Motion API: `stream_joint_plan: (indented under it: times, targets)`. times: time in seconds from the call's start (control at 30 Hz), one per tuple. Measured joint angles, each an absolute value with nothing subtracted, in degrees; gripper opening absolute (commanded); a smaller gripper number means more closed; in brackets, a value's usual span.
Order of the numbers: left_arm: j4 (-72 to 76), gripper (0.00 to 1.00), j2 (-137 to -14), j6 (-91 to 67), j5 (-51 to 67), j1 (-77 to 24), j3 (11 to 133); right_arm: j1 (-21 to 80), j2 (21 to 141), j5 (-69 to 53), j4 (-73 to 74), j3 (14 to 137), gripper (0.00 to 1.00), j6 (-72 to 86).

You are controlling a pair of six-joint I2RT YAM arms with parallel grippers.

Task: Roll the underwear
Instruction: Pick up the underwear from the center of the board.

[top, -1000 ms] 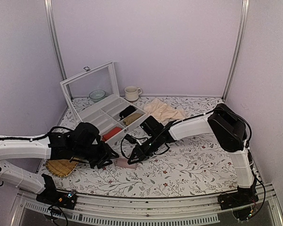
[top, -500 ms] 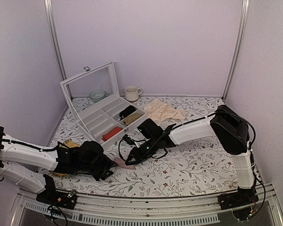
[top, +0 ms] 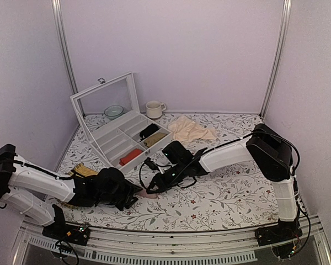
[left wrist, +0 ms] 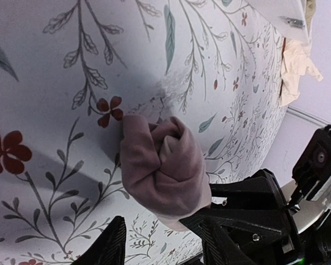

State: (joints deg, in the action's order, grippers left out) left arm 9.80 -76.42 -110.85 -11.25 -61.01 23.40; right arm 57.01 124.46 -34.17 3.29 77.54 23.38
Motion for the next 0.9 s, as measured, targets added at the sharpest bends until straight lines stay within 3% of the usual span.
stream_joint_plan:
  times: [0.9]
  targets:
    - [22.7,0.46,-86.7,-111.3,-14.1,-62.9,23.2,57.1,123.1,-33.3,-6.0,71.8,0.0,27.2]
